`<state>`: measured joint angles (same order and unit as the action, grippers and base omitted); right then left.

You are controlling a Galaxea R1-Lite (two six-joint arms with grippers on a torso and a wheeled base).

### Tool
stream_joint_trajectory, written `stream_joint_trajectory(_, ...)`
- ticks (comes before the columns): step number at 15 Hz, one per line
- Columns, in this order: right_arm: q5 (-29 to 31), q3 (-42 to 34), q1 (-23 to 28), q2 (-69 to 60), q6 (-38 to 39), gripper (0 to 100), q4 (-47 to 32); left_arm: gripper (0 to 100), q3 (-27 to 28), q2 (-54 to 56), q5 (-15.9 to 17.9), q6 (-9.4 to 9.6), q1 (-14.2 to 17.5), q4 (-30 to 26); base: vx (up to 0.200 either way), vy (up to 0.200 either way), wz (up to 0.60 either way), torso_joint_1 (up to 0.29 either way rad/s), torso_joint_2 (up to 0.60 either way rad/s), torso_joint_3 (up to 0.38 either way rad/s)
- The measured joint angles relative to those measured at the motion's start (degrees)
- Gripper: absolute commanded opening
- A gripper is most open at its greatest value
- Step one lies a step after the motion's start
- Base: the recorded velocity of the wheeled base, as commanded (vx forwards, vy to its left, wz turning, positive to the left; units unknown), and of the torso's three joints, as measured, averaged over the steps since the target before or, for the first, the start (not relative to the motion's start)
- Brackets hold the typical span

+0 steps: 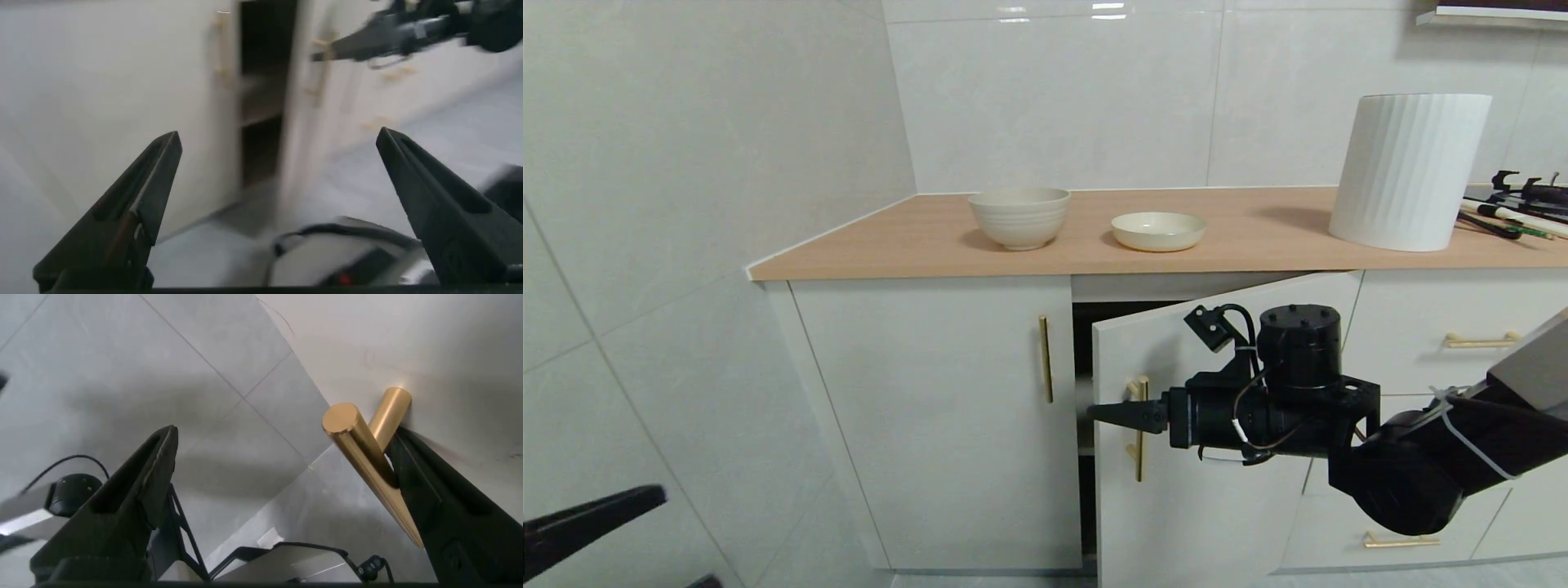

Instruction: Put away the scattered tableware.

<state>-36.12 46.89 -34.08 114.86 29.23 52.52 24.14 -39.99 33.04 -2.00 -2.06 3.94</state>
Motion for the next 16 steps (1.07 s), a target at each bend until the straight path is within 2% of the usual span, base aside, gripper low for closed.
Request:
stream_joint_trajectory(3, 0.0, -0.5, -0.1, -0.2, 0.0, 100, 0.5, 100, 2.9, -20.8, 4.6, -0.07, -4.4, 10.4, 0.0, 0.0, 0.0, 0.0, 0.0, 0.0)
stream_joint_trajectory(5, 0.0, -0.9, -0.3, -0.3, 0.0, 100, 1.2, 100, 3.9, -34.4, 6.1, -1.34, -8.0, 20.9, 0.0, 0.0, 0.0, 0.0, 0.0, 0.0)
stream_joint_trajectory(6, 0.0, -1.0, -0.4, -0.4, 0.0, 100, 1.2, 100, 4.3, -41.4, 6.6, -3.5, -9.9, 28.6, 0.0, 0.0, 0.0, 0.0, 0.0, 0.0)
stream_joint_trajectory(8, 0.1, -1.1, -0.5, -0.6, 0.0, 100, 1.2, 100, 4.5, -52.7, 6.9, -9.24, -13.3, 45.0, 0.0, 0.0, 0.0, 0.0, 0.0, 0.0)
stream_joint_trajectory(9, 0.1, -1.1, -0.5, -0.7, 0.0, 100, 1.2, 100, 4.2, -57.8, 6.2, -12.09, -14.9, 53.0, 0.0, 0.0, 0.0, 0.0, 0.0, 0.0)
stream_joint_trajectory(10, 0.1, -1.1, -0.5, -0.8, 0.0, 100, 1.1, 100, 3.9, -62.0, 4.8, -13.96, -16.3, 59.3, 0.0, 0.0, 0.0, 0.0, 0.0, 0.0)
stream_joint_trajectory(11, 0.0, -1.1, -0.5, -0.8, 0.0, 100, 1.1, 0, 3.5, -65.6, 2.7, -15.02, -17.6, 64.0, 0.0, 0.0, 0.0, 0.0, 0.0, 0.0)
stream_joint_trajectory(13, 0.0, -1.1, -0.5, -0.9, 0.0, 100, 1.2, 0, 2.9, -71.0, -0.5, -16.97, -19.7, 68.8, 0.0, 0.0, 0.0, 0.0, 0.0, 0.0)
stream_joint_trajectory(15, 0.0, -1.2, -0.5, -0.8, 0.0, 100, 1.3, 0, 2.6, -74.6, -1.2, -20.66, -20.6, 72.5, 0.0, 0.0, 0.0, 0.0, 0.0, 0.0)
stream_joint_trajectory(16, 0.0, -1.3, -0.5, -0.8, 0.0, 100, 1.3, 0, 2.7, -76.3, -1.5, -21.89, -20.7, 75.0, 0.0, 0.0, 0.0, 0.0, 0.0, 0.0)
